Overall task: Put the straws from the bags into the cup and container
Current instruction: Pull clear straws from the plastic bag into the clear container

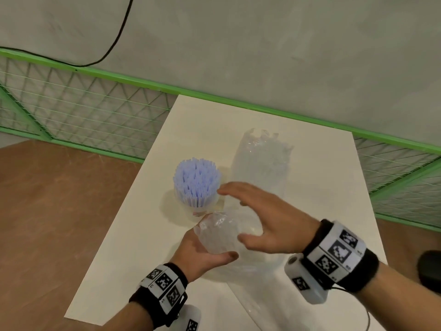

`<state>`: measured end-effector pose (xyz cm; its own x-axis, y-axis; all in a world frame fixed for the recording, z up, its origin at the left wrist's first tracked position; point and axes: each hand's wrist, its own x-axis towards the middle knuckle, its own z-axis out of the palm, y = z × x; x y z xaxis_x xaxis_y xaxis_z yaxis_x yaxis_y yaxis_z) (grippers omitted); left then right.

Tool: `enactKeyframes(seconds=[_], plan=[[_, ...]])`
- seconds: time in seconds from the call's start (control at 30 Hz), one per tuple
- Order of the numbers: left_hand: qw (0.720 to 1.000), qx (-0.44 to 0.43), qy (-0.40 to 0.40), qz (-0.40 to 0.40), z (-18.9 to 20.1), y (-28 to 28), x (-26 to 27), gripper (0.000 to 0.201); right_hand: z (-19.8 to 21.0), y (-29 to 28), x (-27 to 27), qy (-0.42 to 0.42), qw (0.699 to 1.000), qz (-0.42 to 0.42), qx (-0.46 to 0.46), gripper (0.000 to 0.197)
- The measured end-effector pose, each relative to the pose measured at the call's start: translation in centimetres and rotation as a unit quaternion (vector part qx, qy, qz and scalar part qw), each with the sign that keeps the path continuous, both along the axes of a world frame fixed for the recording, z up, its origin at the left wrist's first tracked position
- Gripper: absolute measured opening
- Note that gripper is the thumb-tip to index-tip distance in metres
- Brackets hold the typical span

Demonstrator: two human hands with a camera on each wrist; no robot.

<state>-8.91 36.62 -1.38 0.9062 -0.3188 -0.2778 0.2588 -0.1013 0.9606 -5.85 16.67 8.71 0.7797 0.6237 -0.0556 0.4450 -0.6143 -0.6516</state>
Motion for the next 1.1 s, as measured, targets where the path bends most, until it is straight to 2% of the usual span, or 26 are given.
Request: enactKeyframes(seconds=[0.1, 0.23, 0.43, 0.67, 0.9, 1.0, 1.1], plan=[[1.0, -0.017, -0.003, -0.009, 0.3, -0.3, -0.1, 0.06, -2.1, 0.2, -1.0, 0.008, 1.0, -0.01, 0.014, 0.078], [0.999, -0.033, -0.018, -0.002, 0.4, -0.5, -0.2, 0.056, -3.7, 0.4, -2.0, -0.05, 0.995, -0.069, 0.054, 0.06], [0.998, -0.041, -0.036, 0.009, 0.1, -0.5, -0.3, 0.049, -5.7, 1.2, -3.9, -0.095, 0.978, -0.137, 0.126, 0.031], [0.999, -0.028, -0.032, 0.032, -0.9, -0.6, -0.4, 0.043, -7.1, 2.4, -5.3, -0.109, 0.953, -0.214, 0.184, 0.028], [0.999, -0.012, -0.036, 0.039, -1.1, -0.8, -0.5, 0.042, -8.1, 2.8, -5.8, -0.137, 0.935, -0.254, 0.205, 0.023], [0.999, 0.001, -0.032, 0.04, -0.9, -1.0, -0.5, 0.04, -8.1, 3.0, -6.0, -0.106, 0.929, -0.282, 0.213, 0.021], [0.998, 0.01, -0.034, 0.052, -0.8, -0.9, -0.4, 0.043, -8.1, 2.8, -6.2, -0.093, 0.924, -0.31, 0.203, 0.03]])
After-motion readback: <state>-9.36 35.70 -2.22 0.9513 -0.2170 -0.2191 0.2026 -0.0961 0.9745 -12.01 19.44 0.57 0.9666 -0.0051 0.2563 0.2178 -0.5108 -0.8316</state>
